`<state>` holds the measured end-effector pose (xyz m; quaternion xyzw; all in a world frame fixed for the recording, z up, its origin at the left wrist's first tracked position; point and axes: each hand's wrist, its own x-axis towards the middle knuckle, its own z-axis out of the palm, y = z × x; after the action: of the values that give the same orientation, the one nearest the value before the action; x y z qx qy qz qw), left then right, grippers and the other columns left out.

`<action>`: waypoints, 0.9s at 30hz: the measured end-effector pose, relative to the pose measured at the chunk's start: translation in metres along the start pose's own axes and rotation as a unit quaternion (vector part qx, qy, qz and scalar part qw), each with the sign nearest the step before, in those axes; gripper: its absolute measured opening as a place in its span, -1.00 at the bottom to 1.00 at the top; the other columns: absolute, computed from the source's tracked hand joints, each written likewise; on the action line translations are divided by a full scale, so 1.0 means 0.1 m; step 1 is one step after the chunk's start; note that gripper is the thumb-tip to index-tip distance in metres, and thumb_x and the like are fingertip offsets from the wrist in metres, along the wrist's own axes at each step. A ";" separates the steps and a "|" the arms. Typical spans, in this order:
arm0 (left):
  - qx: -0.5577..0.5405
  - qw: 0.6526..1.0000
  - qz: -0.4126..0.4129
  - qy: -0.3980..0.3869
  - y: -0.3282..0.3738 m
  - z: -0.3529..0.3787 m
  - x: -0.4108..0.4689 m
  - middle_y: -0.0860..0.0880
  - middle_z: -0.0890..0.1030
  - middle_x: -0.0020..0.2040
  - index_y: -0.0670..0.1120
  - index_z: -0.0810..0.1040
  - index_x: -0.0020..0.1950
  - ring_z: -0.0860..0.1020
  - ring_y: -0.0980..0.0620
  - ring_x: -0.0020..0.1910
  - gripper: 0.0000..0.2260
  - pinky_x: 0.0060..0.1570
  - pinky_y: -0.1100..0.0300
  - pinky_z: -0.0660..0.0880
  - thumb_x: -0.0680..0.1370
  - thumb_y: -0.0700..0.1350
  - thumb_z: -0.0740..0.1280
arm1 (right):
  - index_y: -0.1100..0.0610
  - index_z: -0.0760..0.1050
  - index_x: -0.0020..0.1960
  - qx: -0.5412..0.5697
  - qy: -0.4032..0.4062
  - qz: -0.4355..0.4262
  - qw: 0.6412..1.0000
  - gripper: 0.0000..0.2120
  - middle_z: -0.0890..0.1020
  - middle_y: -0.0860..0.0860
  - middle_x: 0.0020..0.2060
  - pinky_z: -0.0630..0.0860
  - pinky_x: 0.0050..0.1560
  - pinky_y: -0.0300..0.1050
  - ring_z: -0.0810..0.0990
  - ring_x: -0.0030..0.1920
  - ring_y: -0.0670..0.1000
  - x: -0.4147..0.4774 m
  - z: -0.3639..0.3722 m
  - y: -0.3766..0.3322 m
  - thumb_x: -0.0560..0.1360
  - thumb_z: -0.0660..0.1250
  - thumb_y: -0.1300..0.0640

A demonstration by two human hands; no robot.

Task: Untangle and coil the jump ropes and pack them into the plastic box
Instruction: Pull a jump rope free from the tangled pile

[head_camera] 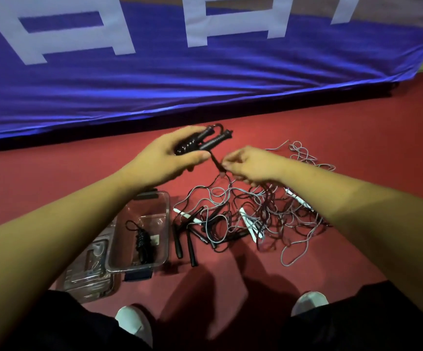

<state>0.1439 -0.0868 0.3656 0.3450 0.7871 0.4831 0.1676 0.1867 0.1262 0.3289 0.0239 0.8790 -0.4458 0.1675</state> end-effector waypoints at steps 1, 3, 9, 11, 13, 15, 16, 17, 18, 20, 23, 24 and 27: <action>0.013 0.999 -0.020 0.026 -0.05 -0.04 0.03 0.10 0.55 -0.40 0.02 0.50 0.21 0.41 0.23 -0.53 -0.74 -0.50 0.37 0.32 0.54 -0.12 0.42 | 0.03 0.52 -0.11 -0.028 -0.019 -0.018 0.999 -0.77 0.36 -0.01 -0.44 0.33 -0.52 -0.25 0.29 -0.50 -0.07 -0.02 0.06 -0.02 0.65 0.16 0.09; 0.059 0.995 -0.058 0.061 -0.19 -0.13 0.09 0.06 0.55 -0.36 0.01 0.50 0.07 0.42 0.21 -0.53 -0.82 -0.47 0.34 0.32 0.52 -0.06 0.44 | 0.06 0.50 -0.15 -0.023 -0.024 -0.039 0.999 -0.74 0.38 -0.01 -0.43 0.34 -0.51 -0.25 0.31 -0.47 -0.05 -0.06 0.16 -0.09 0.66 0.13 0.10; 0.369 0.924 -0.101 0.007 -0.42 -0.20 0.12 -0.12 0.63 0.02 -0.03 0.41 0.18 0.57 -0.14 -0.12 -0.63 -0.14 0.09 0.43 0.49 0.03 0.47 | 0.10 0.45 -0.28 -0.135 -0.003 -0.082 0.987 -0.69 0.43 0.04 -0.42 0.31 -0.34 -0.13 0.38 -0.40 0.01 -0.04 0.42 -0.38 0.61 0.21 0.04; 0.444 0.888 -0.113 -0.028 -0.42 -0.14 0.11 -0.15 0.63 0.08 0.01 0.37 0.23 0.59 -0.21 -0.01 -0.60 -0.12 0.06 0.45 0.49 0.06 0.44 | 0.15 0.40 -0.30 -0.174 -0.007 -0.101 0.979 -0.68 0.35 0.02 -0.45 0.23 -0.37 -0.11 0.29 -0.43 0.01 -0.07 0.43 -0.40 0.55 0.31 0.02; 0.509 0.853 -0.103 -0.059 -0.42 -0.05 0.08 -0.16 0.62 0.09 0.04 0.35 0.28 0.59 -0.24 0.03 -0.59 -0.14 0.06 0.44 0.51 0.08 0.39 | 0.14 0.42 -0.32 -0.222 0.002 -0.120 0.968 -0.70 0.39 0.01 -0.46 0.24 -0.37 -0.12 0.33 -0.42 0.02 -0.09 0.43 -0.43 0.52 0.36 0.04; 0.517 0.845 -0.085 -0.103 -0.41 0.02 0.06 -0.15 0.63 0.08 0.06 0.38 0.32 0.59 -0.23 0.03 -0.59 -0.15 0.08 0.43 0.51 0.06 0.36 | 0.05 0.44 -0.34 -0.248 0.030 -0.137 0.959 -0.73 0.48 -0.01 -0.43 0.31 -0.31 -0.12 0.43 -0.36 0.03 -0.12 0.37 -0.45 0.51 0.37 0.04; 0.504 0.852 -0.074 -0.123 -0.39 0.04 0.05 -0.12 0.64 0.05 0.05 0.40 0.33 0.60 -0.21 0.02 -0.58 -0.16 0.10 0.43 0.49 0.03 0.36 | 0.04 0.48 -0.32 -0.251 0.047 -0.143 0.956 -0.76 0.54 -0.01 -0.39 0.36 -0.27 -0.11 0.48 -0.31 0.04 -0.12 0.33 -0.47 0.50 0.37 0.04; 0.484 0.862 -0.063 -0.139 -0.36 0.06 0.04 -0.08 0.65 -0.03 0.04 0.44 0.30 0.60 -0.17 -0.03 -0.60 -0.18 0.13 0.41 0.47 0.01 0.37 | 0.04 0.55 -0.26 -0.253 0.065 -0.148 0.954 -0.82 0.60 0.01 -0.33 0.41 -0.22 -0.11 0.53 -0.25 0.05 -0.12 0.28 -0.47 0.51 0.37 0.03; 0.467 0.871 -0.046 -0.147 -0.34 0.08 0.04 -0.03 0.63 -0.14 0.02 0.48 0.23 0.60 -0.12 -0.11 -0.64 -0.21 0.16 0.38 0.45 0.01 0.39 | 0.07 0.60 -0.18 -0.252 0.084 -0.152 0.952 -0.83 0.64 0.03 -0.27 0.43 -0.18 -0.11 0.55 -0.20 0.05 -0.12 0.23 -0.46 0.51 0.36 0.01; 0.432 0.890 -0.013 -0.145 -0.27 0.14 0.04 0.08 0.51 -0.35 0.00 0.51 -0.02 0.55 0.03 -0.29 -0.77 -0.27 0.18 0.33 0.44 0.09 0.43 | 0.11 0.65 -0.11 -0.235 0.112 -0.160 0.952 -0.80 0.67 0.01 -0.23 0.41 -0.18 -0.14 0.55 -0.19 -0.01 -0.11 0.10 -0.41 0.52 0.36 0.00; 0.348 0.931 0.005 -0.112 -0.13 0.20 0.00 0.06 0.46 -0.47 0.01 0.49 -0.21 0.42 0.14 -0.47 -0.61 -0.39 0.23 0.29 0.44 0.34 0.33 | 0.11 0.66 -0.11 -0.173 0.114 -0.170 0.963 -0.83 0.56 -0.10 -0.41 0.32 -0.32 -0.30 0.44 -0.39 -0.21 -0.13 -0.05 -0.35 0.51 0.38 0.02; 0.319 0.942 0.013 -0.101 -0.08 0.21 -0.02 0.05 0.45 -0.48 0.06 0.50 -0.23 0.40 0.13 -0.49 -0.65 -0.42 0.27 0.27 0.45 0.34 0.31 | 0.12 0.66 -0.11 -0.148 0.114 -0.169 0.968 -0.83 0.53 -0.12 -0.47 0.29 -0.36 -0.37 0.42 -0.44 -0.22 -0.13 -0.08 -0.34 0.51 0.38 0.03; 0.267 0.960 0.040 -0.079 0.00 0.17 -0.06 0.06 0.46 -0.45 0.22 0.44 -0.23 0.40 0.13 -0.48 -0.80 -0.43 0.31 0.27 0.47 0.30 0.32 | 0.13 0.67 -0.09 -0.079 0.097 -0.154 0.980 -0.82 0.54 -0.16 -0.50 0.33 -0.36 -0.40 0.43 -0.46 -0.24 -0.11 -0.11 -0.28 0.53 0.36 0.04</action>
<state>0.1582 -0.0798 0.3570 0.4458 0.8571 0.2328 0.1118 0.1892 0.1197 0.3600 -0.0823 0.9166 -0.3910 0.0119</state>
